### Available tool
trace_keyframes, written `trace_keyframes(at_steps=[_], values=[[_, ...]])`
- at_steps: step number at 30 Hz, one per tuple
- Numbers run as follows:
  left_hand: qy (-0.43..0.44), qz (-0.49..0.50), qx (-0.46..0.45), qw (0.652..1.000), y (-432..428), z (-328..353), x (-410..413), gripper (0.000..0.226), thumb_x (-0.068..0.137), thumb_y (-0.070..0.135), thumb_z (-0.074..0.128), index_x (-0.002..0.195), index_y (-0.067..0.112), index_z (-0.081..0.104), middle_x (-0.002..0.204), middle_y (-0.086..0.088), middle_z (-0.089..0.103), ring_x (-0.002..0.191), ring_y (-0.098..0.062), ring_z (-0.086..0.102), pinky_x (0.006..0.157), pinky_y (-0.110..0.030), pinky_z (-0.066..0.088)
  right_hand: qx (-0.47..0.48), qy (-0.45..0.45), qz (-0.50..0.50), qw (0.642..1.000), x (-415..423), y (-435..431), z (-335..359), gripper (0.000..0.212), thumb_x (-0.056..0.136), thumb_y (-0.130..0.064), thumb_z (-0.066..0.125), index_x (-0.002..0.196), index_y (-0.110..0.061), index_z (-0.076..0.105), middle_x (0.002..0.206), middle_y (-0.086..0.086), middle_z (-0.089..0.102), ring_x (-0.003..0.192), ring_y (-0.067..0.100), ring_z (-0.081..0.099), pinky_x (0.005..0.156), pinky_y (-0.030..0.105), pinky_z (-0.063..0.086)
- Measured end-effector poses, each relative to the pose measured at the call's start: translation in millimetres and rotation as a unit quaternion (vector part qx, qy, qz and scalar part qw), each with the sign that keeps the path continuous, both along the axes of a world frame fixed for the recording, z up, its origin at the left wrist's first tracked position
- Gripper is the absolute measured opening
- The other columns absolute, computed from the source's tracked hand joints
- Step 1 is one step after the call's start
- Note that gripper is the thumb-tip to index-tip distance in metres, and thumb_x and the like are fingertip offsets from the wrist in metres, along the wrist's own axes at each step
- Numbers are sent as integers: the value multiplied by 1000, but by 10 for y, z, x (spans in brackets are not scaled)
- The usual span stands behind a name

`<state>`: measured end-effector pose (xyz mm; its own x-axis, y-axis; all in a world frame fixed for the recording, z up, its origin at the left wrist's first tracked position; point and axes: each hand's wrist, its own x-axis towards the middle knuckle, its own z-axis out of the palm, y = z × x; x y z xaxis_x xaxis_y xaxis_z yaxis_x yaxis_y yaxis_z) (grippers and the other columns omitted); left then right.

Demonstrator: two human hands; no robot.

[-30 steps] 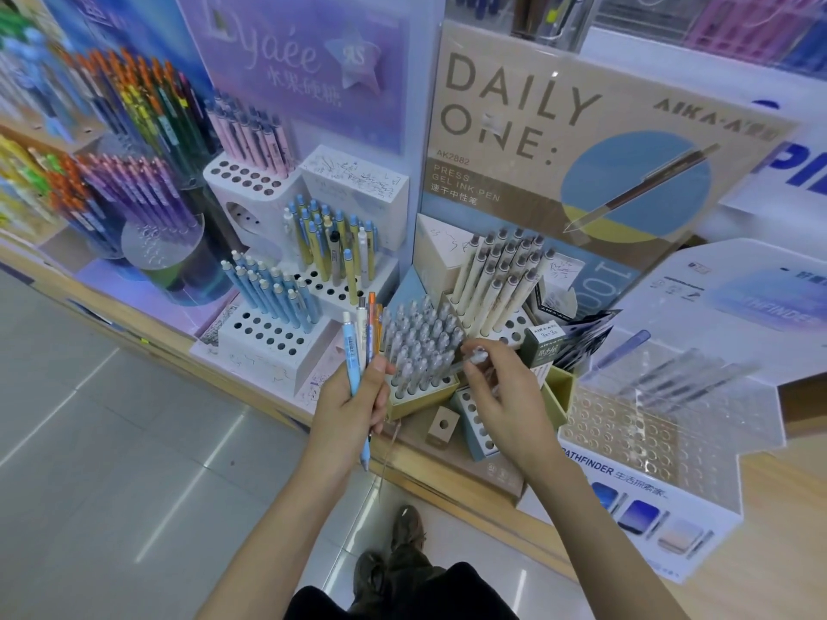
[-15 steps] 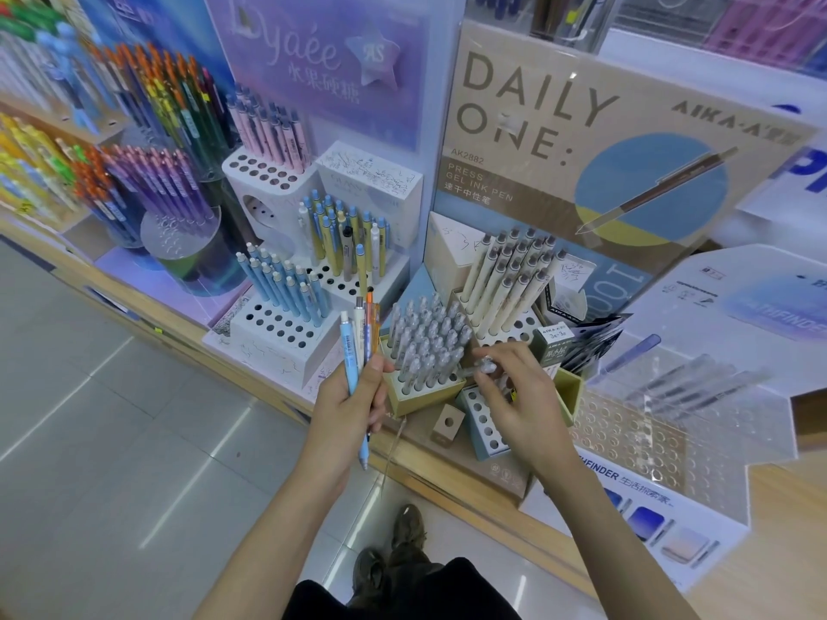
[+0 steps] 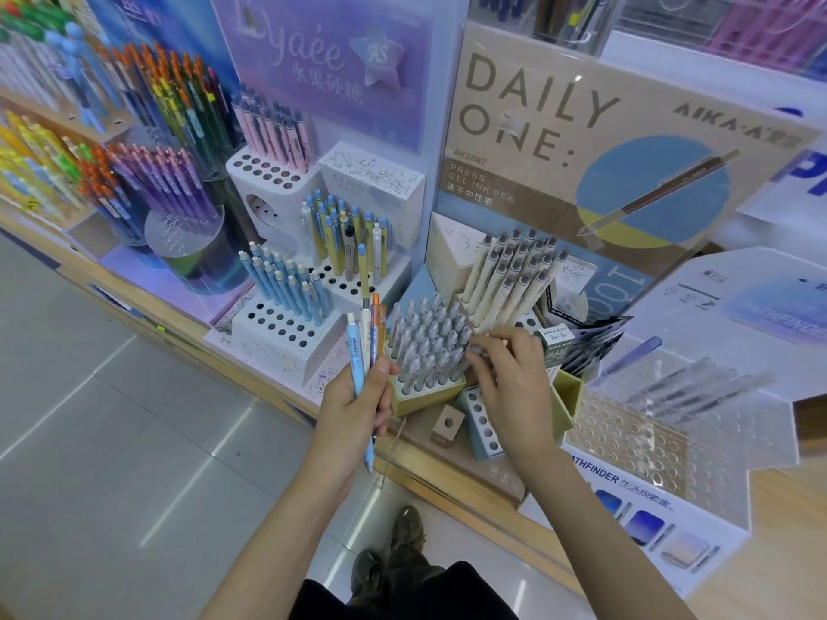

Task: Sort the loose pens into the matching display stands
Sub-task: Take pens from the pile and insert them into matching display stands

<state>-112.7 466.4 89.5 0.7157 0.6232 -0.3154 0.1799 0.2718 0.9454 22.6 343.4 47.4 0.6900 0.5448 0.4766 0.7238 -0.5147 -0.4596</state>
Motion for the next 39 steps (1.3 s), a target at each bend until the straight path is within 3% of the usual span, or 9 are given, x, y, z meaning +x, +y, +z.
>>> trace_keyframes(at_steps=[2,7,13,17,23,26,29,36,39], values=[[0,-4,3,1000,-3,13,7,23,97,28,46,90,10,58,51,9,39,45,-7,33,46,-21,34,-12,-2,4,1000,44,26,-9,14,87,-12,65,96,-1,68,95,13,59,88,22,47,79,26,39],[-11,-11,-22,1000,-16,41,8,24,95,31,46,96,11,58,54,9,41,45,-6,32,44,-19,33,-41,36,35,998,39,-33,47,31,91,-19,47,109,-2,66,100,11,62,92,19,47,84,30,40],[-52,-31,-102,993,-42,98,23,17,97,24,43,103,12,54,67,-1,57,43,-9,36,40,-18,30,71,137,37,987,-122,-14,381,27,93,-19,46,116,-9,57,103,-7,51,93,11,52,82,22,43],[-60,-70,-86,992,-37,132,57,21,92,24,48,103,8,58,71,-3,63,44,-11,40,39,-20,32,128,391,88,907,-241,206,750,19,94,-21,57,112,-19,61,93,-6,61,80,0,55,72,13,44],[-63,-61,-102,991,-4,246,108,22,87,27,51,91,8,60,67,-5,66,39,-12,42,36,-19,33,243,565,92,783,-211,387,861,20,92,-6,57,111,-4,63,83,3,63,61,4,56,54,16,42],[-44,-62,-97,992,20,268,92,21,92,23,47,88,5,58,60,-4,66,38,-12,46,36,-20,37,242,578,101,773,-186,417,862,16,89,-5,60,104,-8,65,80,0,63,58,5,53,55,19,43],[-34,-46,-93,994,74,234,47,25,95,21,46,100,1,59,68,-9,70,43,-14,55,40,-23,45,236,569,113,779,-177,496,861,11,85,-4,65,95,-5,65,73,-3,60,58,5,51,54,18,42],[-9,-16,-24,1000,548,114,-144,22,98,17,42,94,9,62,76,-1,75,71,-16,71,60,-23,56,274,548,96,784,-334,868,860,8,89,-1,60,84,-6,56,65,0,62,54,12,55,51,21,46],[-2,3,-1,1000,899,67,-253,20,98,19,42,93,13,61,75,2,74,70,-13,71,63,-21,55,284,533,101,791,-441,1162,868,7,90,-1,59,86,-7,58,70,4,62,55,14,55,53,21,48]])
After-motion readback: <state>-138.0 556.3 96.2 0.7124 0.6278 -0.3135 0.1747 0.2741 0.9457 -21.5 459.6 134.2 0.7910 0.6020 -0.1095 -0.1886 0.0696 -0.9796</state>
